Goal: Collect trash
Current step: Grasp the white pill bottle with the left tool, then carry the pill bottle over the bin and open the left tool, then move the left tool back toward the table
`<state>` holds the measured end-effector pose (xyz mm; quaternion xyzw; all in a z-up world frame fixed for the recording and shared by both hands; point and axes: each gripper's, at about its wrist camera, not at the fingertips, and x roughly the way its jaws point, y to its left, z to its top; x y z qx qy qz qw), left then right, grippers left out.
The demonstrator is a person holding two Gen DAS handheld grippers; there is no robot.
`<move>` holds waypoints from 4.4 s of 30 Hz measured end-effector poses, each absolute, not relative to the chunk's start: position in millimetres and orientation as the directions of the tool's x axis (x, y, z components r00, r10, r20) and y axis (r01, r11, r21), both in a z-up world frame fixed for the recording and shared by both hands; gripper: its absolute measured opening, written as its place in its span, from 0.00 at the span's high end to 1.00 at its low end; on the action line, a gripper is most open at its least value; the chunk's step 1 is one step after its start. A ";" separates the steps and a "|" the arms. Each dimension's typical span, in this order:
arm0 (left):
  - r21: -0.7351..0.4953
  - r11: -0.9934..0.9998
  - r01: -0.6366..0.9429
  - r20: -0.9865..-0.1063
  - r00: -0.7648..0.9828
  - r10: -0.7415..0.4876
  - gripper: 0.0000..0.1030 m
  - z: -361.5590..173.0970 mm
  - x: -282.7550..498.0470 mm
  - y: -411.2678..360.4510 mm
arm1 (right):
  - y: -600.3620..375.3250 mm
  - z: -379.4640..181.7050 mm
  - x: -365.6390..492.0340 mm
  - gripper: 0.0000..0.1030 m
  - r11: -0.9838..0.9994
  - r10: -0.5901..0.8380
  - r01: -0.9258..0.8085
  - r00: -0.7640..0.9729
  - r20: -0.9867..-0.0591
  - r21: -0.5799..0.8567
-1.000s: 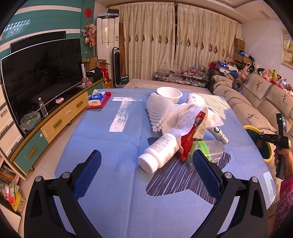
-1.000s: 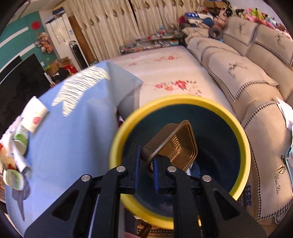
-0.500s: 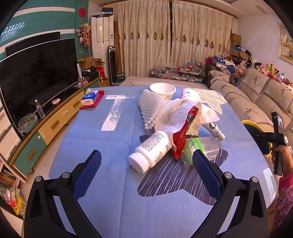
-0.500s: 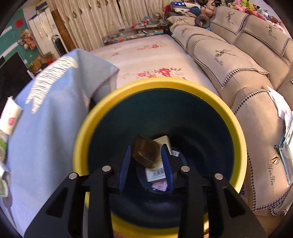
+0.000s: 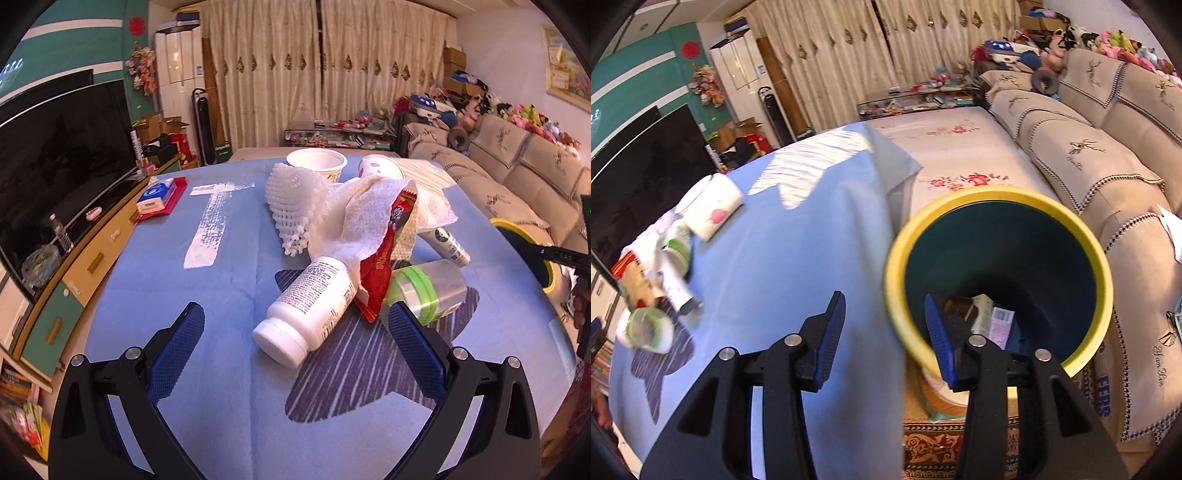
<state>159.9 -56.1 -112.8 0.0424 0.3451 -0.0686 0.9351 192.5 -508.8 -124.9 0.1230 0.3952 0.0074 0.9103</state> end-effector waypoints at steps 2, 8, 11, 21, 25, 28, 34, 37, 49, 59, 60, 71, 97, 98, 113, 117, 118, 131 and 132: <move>0.048 0.981 0.186 -0.665 0.739 -0.107 0.06 -118.7 171.5 -57.0 | -503.2 -124.4 188.7 0.58 0.969 0.119 0.076 0.690 -0.714 0.235; 0.052 0.963 0.265 -0.716 0.682 -0.149 0.15 -137.7 204.4 -58.3 | -498.6 -126.7 184.6 0.58 0.967 0.132 0.071 0.681 -0.720 0.245; 0.048 0.957 0.288 -0.733 0.661 -0.162 0.16 -143.9 217.3 -57.2 | -499.2 -128.9 184.5 0.58 0.966 0.133 0.074 0.675 -0.725 0.247; 0.038 0.942 0.333 -0.765 0.617 -0.187 0.29 -156.2 234.3 -57.4 | -501.7 -131.6 184.5 0.56 0.962 0.149 0.072 0.669 -0.728 0.264; 0.033 0.937 0.349 -0.768 0.609 -0.199 0.32 -158.7 238.0 -57.7 | -502.0 -132.6 184.5 0.56 0.960 0.155 0.071 0.668 -0.728 0.270; 0.020 0.931 0.365 -0.769 0.600 -0.219 0.43 -158.2 236.5 -58.7 | -503.1 -133.5 183.8 0.56 0.959 0.158 0.070 0.667 -0.728 0.273; 0.027 0.928 0.371 -0.766 0.604 -0.219 0.49 -155.6 225.5 -58.1 | -502.9 -135.4 177.9 0.56 0.956 0.171 0.067 0.665 -0.727 0.286; 0.050 0.932 0.358 -0.762 0.617 -0.196 0.49 -149.1 211.2 -54.5 | -504.4 -134.9 172.2 0.56 0.953 0.176 0.068 0.670 -0.721 0.295; 0.052 0.925 0.376 -0.670 0.701 -0.247 0.52 -84.4 146.0 -68.6 | -515.1 -131.7 147.8 0.56 0.942 0.171 0.093 0.697 -0.696 0.324; 0.040 0.879 0.475 -0.643 0.686 -0.341 0.52 -56.8 136.8 -121.9 | -540.5 -126.7 125.0 0.56 0.934 0.119 0.149 0.726 -0.677 0.324; 0.044 0.867 0.496 -0.641 0.680 -0.356 0.52 -54.2 137.6 -132.9 | -543.9 -125.9 121.5 0.56 0.934 0.105 0.161 0.730 -0.675 0.318; 0.009 0.724 0.689 -0.665 0.545 -0.511 0.52 -50.6 183.6 -283.6 | -610.2 -138.3 74.9 0.56 0.892 -0.032 0.330 0.727 -0.686 0.308; -0.072 0.680 0.730 -0.750 0.410 -0.520 0.33 -125.6 290.1 -513.7 | -691.1 -180.8 26.2 0.50 0.790 -0.089 0.482 0.702 -0.706 0.379; -0.069 0.684 0.726 -0.745 0.419 -0.519 0.32 -120.8 287.2 -507.5 | -690.1 -179.9 27.3 0.50 0.792 -0.088 0.479 0.703 -0.706 0.378; -0.049 0.828 0.558 -0.542 0.682 -0.492 0.06 -24.6 179.6 -277.8 | -627.0 -160.1 62.1 0.50 0.873 -0.011 0.349 0.714 -0.700 0.342; -0.002 0.889 0.458 -0.520 0.759 -0.392 0.06 -22.8 149.1 -208.4 | -595.9 -151.1 75.2 0.49 0.903 0.026 0.281 0.717 -0.696 0.324; 0.006 0.901 0.433 -0.517 0.773 -0.368 0.06 -22.9 144.0 -193.2 | -587.7 -148.4 78.8 0.47 0.910 0.035 0.265 0.718 -0.695 0.319; -0.036 0.999 0.029 -0.512 0.858 -0.043 0.05 -49.7 93.0 4.5 | -430.8 -111.1 130.4 0.44 0.960 0.221 -0.037 0.707 -0.672 0.277; -0.045 0.999 0.018 -0.514 0.857 -0.038 0.05 -51.4 92.1 11.9 | -412.6 -109.4 135.3 0.42 0.960 0.239 -0.068 0.701 -0.672 0.270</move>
